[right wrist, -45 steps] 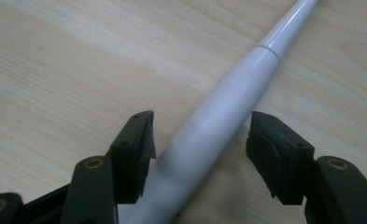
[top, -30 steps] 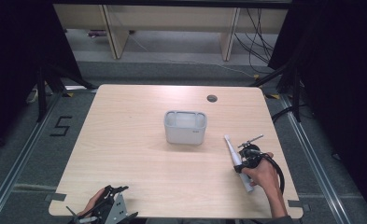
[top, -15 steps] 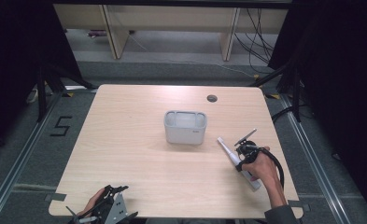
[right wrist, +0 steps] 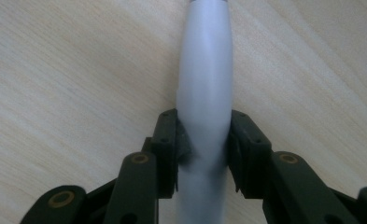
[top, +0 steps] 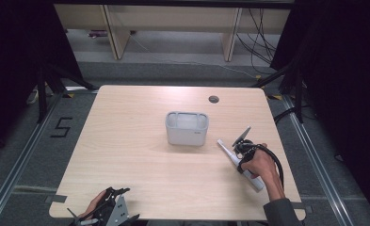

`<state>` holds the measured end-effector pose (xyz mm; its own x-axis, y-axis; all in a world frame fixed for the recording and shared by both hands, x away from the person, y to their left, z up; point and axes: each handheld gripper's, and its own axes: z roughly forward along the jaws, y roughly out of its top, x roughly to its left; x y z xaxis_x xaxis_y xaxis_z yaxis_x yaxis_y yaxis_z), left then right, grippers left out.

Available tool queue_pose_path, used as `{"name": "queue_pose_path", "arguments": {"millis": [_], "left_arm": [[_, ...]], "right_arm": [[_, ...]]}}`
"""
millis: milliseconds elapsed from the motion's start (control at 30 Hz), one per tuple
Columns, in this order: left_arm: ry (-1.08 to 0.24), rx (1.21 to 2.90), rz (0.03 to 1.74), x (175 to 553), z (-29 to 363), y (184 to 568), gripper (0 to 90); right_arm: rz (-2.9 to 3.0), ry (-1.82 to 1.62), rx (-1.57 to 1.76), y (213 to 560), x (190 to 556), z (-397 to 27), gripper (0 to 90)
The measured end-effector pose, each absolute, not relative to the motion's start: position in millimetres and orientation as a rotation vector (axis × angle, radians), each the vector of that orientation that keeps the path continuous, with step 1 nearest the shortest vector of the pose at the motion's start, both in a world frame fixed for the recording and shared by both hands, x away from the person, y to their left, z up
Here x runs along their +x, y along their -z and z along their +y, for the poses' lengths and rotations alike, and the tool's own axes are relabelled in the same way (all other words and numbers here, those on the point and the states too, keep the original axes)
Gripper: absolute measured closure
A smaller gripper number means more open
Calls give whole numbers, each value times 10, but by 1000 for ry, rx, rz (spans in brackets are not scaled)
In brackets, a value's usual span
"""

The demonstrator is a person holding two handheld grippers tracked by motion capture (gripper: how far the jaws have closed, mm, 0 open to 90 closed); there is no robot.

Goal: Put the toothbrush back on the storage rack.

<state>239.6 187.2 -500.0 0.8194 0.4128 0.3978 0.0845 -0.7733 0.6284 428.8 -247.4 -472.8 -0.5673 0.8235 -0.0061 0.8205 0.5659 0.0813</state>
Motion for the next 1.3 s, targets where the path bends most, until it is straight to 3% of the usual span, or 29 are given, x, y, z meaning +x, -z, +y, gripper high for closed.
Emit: {"name": "queue_pose_path", "arguments": {"millis": [733, 1300], "left_arm": [[-691, 2401, 359, 2398, 1888, 4980, 154], [-713, 2387, 367, 2401, 1887, 4994, 153]], "right_arm": [[2759, -16, 1417, 4699, 4347, -2483, 668], [2460, -598, 1461, 4192, 4215, -2815, 669]]}}
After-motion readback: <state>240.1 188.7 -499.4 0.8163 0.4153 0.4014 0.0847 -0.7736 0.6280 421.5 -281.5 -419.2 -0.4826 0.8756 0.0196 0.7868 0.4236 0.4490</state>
